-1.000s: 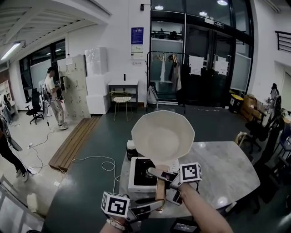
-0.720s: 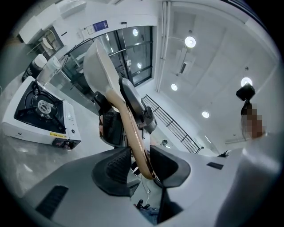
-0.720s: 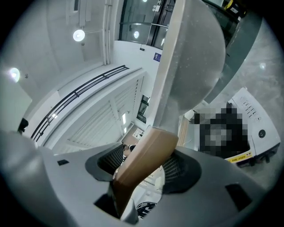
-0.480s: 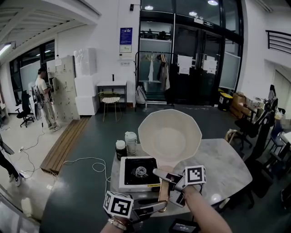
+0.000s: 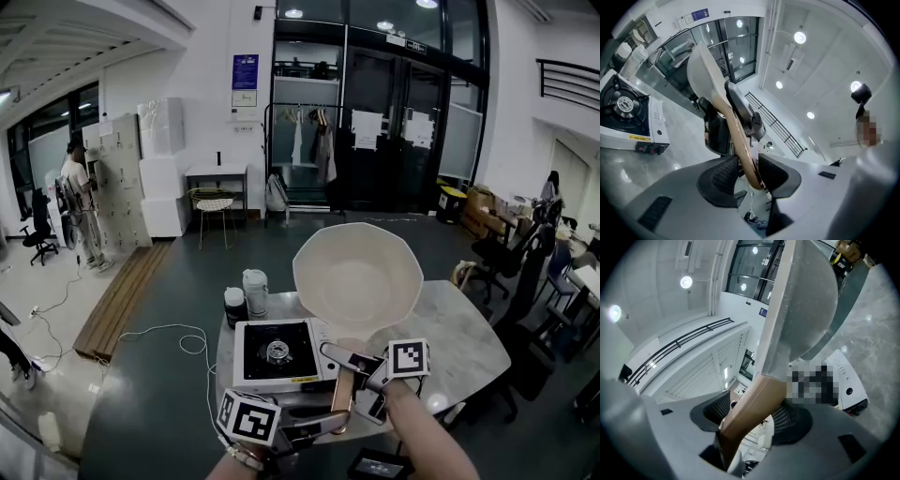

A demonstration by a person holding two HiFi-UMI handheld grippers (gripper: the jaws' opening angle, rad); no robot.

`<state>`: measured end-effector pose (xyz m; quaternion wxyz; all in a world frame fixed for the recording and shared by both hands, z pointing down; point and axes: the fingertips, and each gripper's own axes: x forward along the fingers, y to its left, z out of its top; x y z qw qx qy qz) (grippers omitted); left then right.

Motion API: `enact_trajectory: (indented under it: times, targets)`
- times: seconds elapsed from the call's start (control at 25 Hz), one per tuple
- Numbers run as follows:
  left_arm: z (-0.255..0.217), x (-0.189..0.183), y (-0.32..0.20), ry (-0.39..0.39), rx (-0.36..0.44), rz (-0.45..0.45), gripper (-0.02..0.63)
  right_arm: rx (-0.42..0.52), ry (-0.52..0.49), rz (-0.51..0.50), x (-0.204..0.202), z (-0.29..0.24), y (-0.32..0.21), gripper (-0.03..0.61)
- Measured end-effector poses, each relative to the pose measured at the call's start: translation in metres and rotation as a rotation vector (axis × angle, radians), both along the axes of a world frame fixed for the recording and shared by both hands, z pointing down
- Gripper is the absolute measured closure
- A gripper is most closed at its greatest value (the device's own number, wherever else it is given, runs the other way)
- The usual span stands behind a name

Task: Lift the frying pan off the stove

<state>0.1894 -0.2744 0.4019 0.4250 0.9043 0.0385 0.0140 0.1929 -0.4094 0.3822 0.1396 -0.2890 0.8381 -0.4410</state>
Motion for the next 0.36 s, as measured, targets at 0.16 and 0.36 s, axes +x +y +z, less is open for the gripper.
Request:
enact_trajectory:
  times: [0.16, 0.36]
  targets:
    - [0.002, 0.003, 0.003, 0.001, -0.003, 0.017, 0.469, 0.009, 0.007, 0.015, 0.005, 0.003, 0.001, 0.296]
    - [0.007, 0.012, 0.004, 0.000, 0.000, 0.025, 0.469, 0.027, 0.007, 0.004, 0.011, 0.004, 0.003, 0.296]
